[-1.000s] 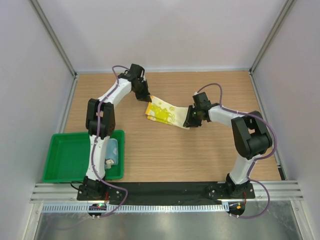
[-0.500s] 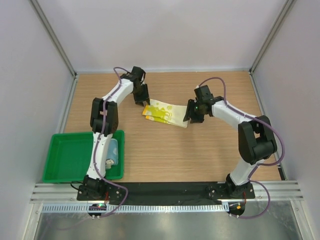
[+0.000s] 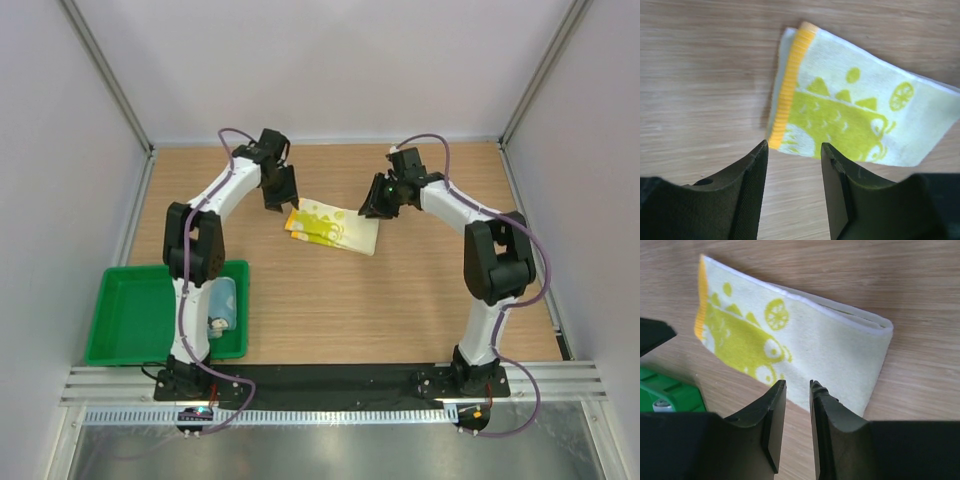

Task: Roll the towels
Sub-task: Fold the towel

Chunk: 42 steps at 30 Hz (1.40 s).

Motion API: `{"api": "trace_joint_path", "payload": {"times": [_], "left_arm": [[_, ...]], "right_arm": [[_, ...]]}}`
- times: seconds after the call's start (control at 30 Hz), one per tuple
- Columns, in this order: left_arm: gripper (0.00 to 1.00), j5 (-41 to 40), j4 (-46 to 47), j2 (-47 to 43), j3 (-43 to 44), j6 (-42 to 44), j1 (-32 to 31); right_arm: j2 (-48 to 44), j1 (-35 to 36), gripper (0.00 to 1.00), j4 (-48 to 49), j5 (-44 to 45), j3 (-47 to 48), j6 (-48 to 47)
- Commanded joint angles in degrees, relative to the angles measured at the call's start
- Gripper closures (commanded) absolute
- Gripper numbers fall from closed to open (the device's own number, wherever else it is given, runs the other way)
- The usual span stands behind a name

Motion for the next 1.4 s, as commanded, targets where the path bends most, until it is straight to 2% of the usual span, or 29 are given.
{"api": "trace_joint_path", "payload": {"times": [0.0, 0.27, 0.6, 0.9, 1.13, 1.37], "left_arm": [[0.53, 2.52, 4.02, -3.28, -3.33, -2.56, -3.41], [0.57, 4.9, 7.28, 0.41, -7.98, -5.38, -6.22], [0.59, -3.19, 9.21, -2.84, -19.58, -2.75, -5.96], [0.6, -5.12, 7.73, -2.57, -18.81, -0.9, -5.87], [0.59, -8.9, 3.69, -3.63, -14.94, 1.21, -7.72], [0.59, -8.11, 1.48, -5.38, -11.34, 1.04, -8.51]], "right_arm": [[2.99, -0.51, 0.68, 5.97, -3.14, -1.6, 2.15], [6.77, -2.45, 0.73, 9.94, -2.61, -6.61, 2.59], [5.37, -6.4, 0.75, 10.82, -3.4, -13.38, 1.27], [1.51, -7.72, 0.75, 7.49, -3.13, -15.14, -0.75], [-4.2, -6.93, 0.74, 7.04, -10.77, -15.23, 1.27], [-10.01, -2.36, 0.74, 9.49, -14.38, -14.97, 5.13]]}}
